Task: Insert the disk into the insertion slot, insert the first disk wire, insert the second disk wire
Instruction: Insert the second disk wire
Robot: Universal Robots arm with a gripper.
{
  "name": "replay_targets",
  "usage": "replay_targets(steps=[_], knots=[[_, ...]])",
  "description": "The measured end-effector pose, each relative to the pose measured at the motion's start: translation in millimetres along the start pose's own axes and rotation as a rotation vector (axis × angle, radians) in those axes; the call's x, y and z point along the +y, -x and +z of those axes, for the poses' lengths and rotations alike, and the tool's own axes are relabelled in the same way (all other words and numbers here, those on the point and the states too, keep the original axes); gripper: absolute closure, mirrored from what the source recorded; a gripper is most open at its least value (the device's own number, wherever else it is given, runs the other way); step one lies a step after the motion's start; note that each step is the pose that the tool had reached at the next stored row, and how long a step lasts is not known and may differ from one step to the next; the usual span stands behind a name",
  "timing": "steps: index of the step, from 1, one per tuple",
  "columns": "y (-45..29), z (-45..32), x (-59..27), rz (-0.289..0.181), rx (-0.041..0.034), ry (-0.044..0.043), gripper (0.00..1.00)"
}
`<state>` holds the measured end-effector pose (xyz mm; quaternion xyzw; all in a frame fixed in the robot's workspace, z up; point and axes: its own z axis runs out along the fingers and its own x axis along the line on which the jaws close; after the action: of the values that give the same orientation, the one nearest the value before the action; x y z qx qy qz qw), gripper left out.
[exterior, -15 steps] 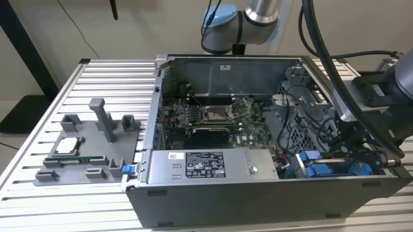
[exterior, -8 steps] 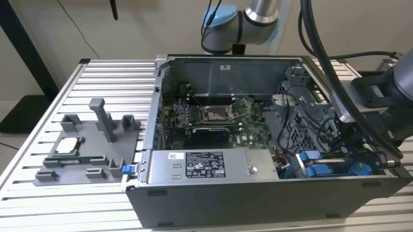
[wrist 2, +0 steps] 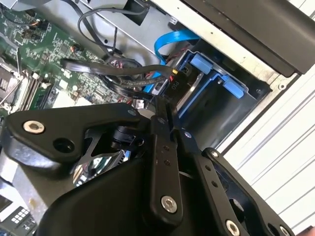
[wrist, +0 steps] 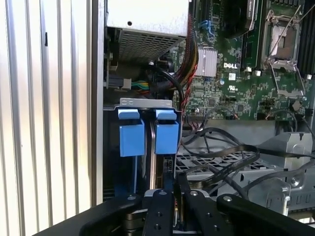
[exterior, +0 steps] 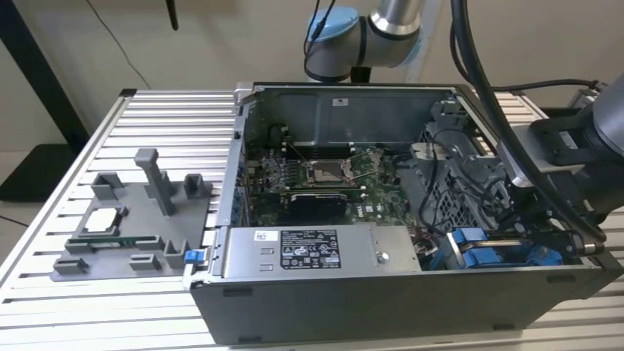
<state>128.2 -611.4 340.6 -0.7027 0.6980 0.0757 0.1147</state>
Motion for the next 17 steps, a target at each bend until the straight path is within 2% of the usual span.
replay_targets(steps=[13,17], knots=[[-0.2,3.8,0.9,0.003,0.0002,-0.0058,1.0],[-1.2,7.2,1.3,0.005,0.0005,-0.0072,1.0]])
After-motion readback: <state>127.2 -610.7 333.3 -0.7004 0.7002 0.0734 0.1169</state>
